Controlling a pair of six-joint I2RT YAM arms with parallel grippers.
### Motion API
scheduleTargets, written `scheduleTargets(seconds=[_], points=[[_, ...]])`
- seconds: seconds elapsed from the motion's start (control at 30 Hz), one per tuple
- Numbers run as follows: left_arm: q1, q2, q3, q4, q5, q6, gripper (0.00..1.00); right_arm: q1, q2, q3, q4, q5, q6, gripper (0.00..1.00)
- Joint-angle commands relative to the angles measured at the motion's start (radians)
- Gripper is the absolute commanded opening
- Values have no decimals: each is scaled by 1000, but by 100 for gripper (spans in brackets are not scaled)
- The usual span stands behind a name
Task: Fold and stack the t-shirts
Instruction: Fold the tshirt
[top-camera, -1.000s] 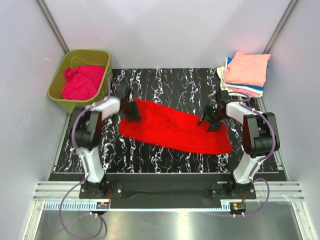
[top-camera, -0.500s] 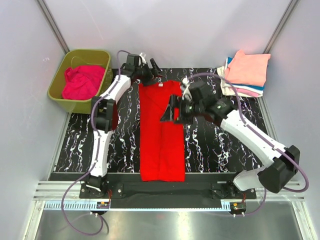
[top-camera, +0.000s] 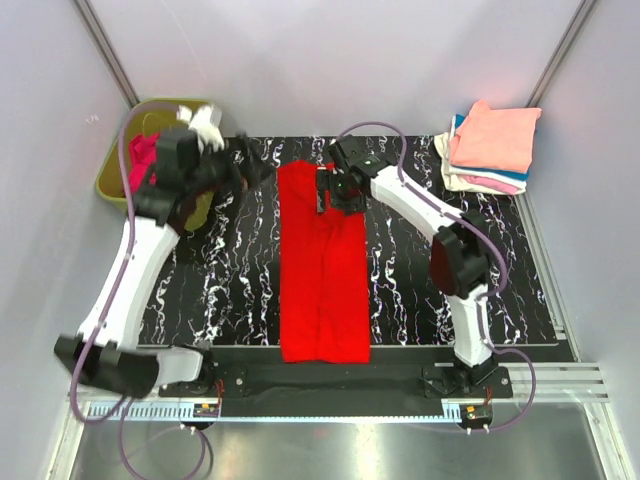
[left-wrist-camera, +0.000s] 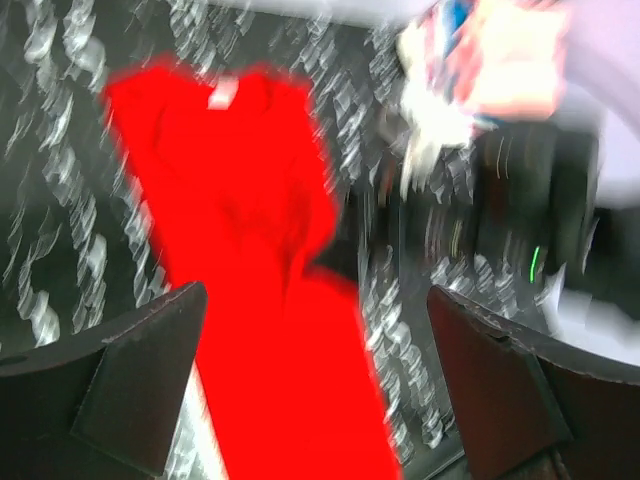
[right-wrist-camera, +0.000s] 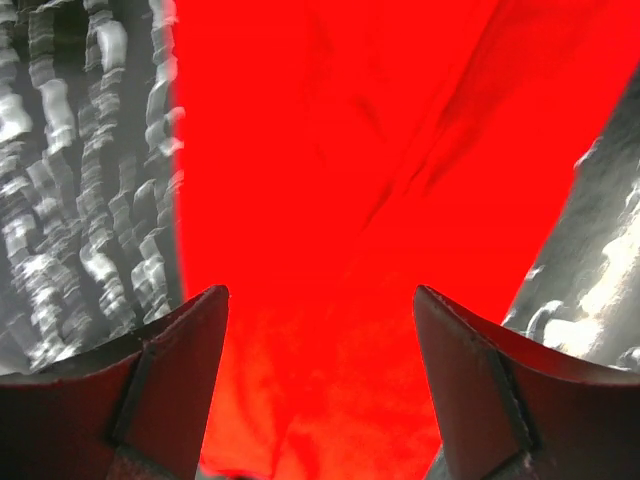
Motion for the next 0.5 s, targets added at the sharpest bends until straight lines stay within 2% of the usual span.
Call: scheduleTargets(seconds=[0.0,0.07,0.1,0.17,0.47], points=[[-3,-115,-247,-112,-132,47,99,-12,82,188,-80,113,-60,80],[-3,-208,-392,-80,-141,24,99,-12,193,301,-119,126,-71,79],[-3,-295,-439,-64,-135,17,99,-12,225,327,-131,113,-74,78],[-3,-363,-523,-52,-129,0,99,-12,302,372,-126,98,-73,78],[-3,-543,-574,-155,-179,76,99,-35,546,570,-131,92,-42,77]])
